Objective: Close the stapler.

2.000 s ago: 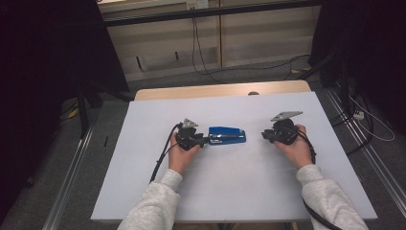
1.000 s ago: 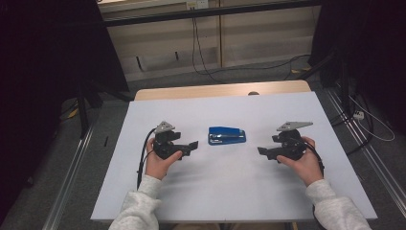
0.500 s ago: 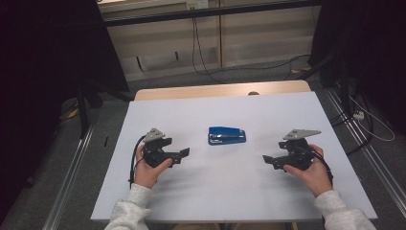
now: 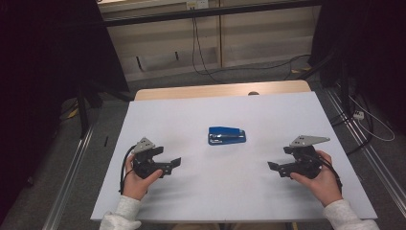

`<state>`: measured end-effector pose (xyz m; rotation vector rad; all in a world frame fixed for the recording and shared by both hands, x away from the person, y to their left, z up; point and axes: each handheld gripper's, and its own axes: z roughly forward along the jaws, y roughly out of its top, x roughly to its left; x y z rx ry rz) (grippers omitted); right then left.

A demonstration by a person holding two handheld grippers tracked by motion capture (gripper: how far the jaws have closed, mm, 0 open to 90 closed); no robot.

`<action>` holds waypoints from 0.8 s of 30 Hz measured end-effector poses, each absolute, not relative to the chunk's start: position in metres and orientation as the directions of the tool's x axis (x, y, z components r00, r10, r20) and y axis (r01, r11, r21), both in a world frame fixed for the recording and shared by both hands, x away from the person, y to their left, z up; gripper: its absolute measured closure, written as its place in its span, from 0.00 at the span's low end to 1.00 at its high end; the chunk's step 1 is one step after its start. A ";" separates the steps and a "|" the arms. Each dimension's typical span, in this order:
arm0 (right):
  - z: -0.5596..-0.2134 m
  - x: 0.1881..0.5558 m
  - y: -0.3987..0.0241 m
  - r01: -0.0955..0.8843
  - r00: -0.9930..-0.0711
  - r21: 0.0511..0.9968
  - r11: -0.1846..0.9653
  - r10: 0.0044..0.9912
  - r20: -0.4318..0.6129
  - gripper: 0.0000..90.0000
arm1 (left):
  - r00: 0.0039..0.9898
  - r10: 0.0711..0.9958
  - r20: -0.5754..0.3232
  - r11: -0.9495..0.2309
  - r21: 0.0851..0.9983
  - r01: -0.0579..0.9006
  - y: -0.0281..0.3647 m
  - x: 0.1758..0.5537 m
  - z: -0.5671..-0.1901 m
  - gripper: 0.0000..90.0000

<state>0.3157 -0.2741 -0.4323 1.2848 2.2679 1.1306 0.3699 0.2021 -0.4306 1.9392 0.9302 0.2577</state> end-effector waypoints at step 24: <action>-0.428 0.291 -0.285 0.571 -0.569 0.766 0.294 0.815 0.112 0.15 | 0.679 0.713 -0.175 -0.279 0.817 0.504 0.236 0.337 -0.434 0.10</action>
